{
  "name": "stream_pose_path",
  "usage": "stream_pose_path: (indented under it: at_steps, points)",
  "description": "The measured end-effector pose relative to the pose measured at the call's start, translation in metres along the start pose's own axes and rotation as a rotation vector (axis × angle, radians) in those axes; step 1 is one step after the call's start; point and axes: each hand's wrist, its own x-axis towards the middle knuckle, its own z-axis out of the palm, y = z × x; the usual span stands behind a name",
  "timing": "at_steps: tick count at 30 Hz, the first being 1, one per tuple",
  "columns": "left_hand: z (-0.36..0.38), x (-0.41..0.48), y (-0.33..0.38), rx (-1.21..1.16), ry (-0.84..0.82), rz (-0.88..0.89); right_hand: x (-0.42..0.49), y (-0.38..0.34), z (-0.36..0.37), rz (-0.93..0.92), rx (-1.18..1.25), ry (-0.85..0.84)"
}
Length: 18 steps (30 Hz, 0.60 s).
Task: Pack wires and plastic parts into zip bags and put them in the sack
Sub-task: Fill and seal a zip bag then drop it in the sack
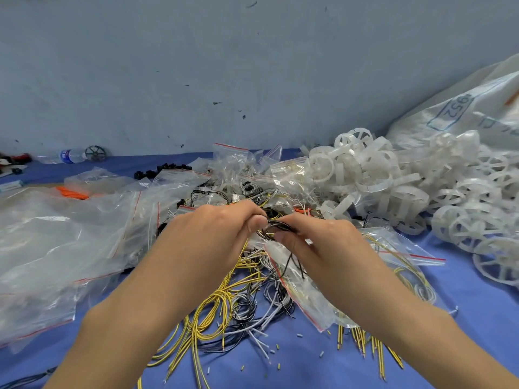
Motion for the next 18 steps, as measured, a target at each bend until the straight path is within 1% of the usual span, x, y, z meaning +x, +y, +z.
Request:
stream_pose_path:
  at_steps: [2,4,7,11,13,15,18]
  points:
    - [-0.001,0.0,-0.001,0.054,0.086,0.02,0.0,-0.001,0.001,0.122,0.293,-0.04]
    - [0.002,0.0,-0.003,0.035,0.11,0.004,0.002,-0.002,0.001,0.247,0.602,-0.098]
    - [0.018,0.0,-0.008,-0.236,0.057,-0.095,0.003,-0.002,0.002,0.363,0.864,-0.089]
    - [0.046,-0.004,0.0,-0.685,0.011,-0.314,0.002,-0.002,0.007,0.421,1.005,-0.039]
    - [0.058,-0.006,0.006,-0.793,0.035,-0.382,0.0,-0.002,0.01,0.421,1.019,-0.017]
    - [0.065,-0.007,0.011,-0.902,0.067,-0.424,-0.001,-0.002,0.012,0.393,0.979,0.006]
    - [0.067,-0.008,0.013,-0.954,0.115,-0.432,0.001,-0.004,0.01,0.361,0.968,-0.007]
